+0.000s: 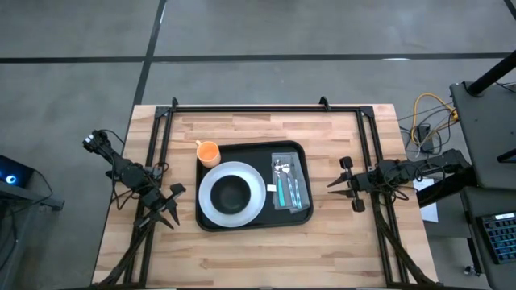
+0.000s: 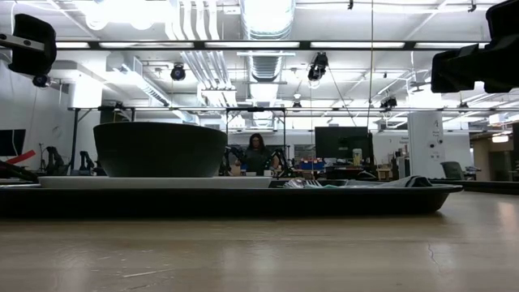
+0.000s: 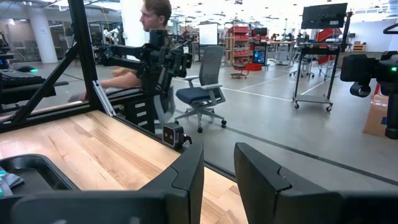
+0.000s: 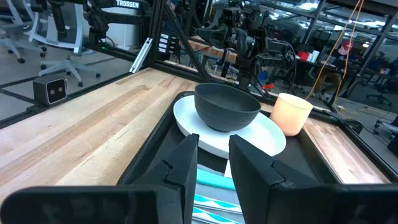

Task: Set up tray
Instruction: Return to Home Position

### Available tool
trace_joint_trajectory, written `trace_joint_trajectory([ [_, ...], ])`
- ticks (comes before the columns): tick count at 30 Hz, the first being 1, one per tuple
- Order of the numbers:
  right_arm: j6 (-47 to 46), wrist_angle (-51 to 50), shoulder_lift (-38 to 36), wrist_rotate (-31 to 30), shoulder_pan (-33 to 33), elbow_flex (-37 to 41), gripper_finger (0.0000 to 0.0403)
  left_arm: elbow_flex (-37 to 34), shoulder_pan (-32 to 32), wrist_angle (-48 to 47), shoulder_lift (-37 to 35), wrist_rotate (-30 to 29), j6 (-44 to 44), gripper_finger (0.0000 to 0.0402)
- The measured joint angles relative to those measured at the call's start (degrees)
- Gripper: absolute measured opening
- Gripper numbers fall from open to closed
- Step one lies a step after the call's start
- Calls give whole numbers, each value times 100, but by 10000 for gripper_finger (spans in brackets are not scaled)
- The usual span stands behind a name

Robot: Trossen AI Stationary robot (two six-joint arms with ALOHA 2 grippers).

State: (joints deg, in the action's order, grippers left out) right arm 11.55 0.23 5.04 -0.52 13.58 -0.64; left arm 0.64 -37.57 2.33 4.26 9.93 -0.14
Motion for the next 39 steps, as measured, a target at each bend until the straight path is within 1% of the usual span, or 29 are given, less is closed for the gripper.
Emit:
trace_joint_trajectory([
  [13, 0, 0, 0, -1, 0, 0, 68, 0, 1, 0, -1, 0, 0, 71],
  [29, 0, 0, -2, 1, 0, 0, 84, 0, 0, 0, 0, 2, 0, 71],
  [39, 0, 0, -2, -1, 0, -2, 70, 0, -1, 0, -1, 0, 0, 71],
])
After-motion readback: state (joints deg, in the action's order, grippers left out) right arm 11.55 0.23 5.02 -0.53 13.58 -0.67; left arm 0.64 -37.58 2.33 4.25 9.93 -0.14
